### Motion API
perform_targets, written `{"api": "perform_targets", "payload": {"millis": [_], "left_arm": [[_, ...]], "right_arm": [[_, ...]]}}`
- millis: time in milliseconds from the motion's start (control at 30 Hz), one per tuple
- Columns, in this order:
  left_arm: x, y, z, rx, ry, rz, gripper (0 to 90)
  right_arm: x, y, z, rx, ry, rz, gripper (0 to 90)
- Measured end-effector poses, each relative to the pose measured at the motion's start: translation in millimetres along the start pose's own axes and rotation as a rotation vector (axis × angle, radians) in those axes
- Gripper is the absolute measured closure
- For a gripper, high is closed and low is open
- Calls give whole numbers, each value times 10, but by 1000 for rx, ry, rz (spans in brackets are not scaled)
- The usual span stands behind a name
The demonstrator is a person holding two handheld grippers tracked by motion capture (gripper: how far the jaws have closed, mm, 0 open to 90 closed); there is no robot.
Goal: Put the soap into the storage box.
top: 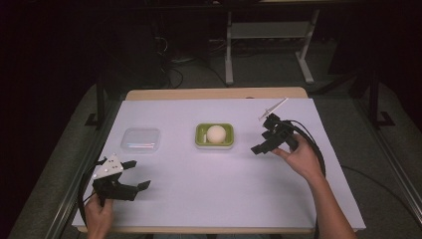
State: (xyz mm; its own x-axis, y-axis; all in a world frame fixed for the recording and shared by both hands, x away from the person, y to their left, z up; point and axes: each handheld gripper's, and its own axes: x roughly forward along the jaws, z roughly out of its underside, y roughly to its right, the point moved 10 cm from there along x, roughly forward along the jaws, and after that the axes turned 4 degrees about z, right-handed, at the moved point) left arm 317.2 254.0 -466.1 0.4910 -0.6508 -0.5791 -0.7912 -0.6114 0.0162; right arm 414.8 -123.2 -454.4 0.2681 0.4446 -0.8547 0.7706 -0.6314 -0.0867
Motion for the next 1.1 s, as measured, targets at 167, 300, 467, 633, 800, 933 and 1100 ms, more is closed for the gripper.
{"api": "perform_targets", "payload": {"millis": [167, 300, 467, 633, 800, 933, 1100], "left_arm": [[-6, -5, 4, -6, 0, 0, 132], [-9, -5, 6, -8, -4, 0, 132], [7, 6, -3, -24, 10, -4, 132], [-7, 4, 1, -18, 4, -3, 133], [-12, 3, 9, -18, 3, -7, 133], [-7, 9, 15, -24, 5, -4, 133], [24, 21, 39, -23, -13, 2, 132]], "right_arm": [[-40, -3, 110, 2, 7, 10, 202], [-71, -10, 200, 13, 19, 9, 203], [-97, -57, 321, 19, 30, 15, 205], [-92, -80, 479, 31, 31, 16, 201], [-105, -97, 630, 47, 33, 21, 201], [-114, -127, 724, 44, 32, 40, 203], [-73, -184, 867, 52, 27, 42, 202]]}}
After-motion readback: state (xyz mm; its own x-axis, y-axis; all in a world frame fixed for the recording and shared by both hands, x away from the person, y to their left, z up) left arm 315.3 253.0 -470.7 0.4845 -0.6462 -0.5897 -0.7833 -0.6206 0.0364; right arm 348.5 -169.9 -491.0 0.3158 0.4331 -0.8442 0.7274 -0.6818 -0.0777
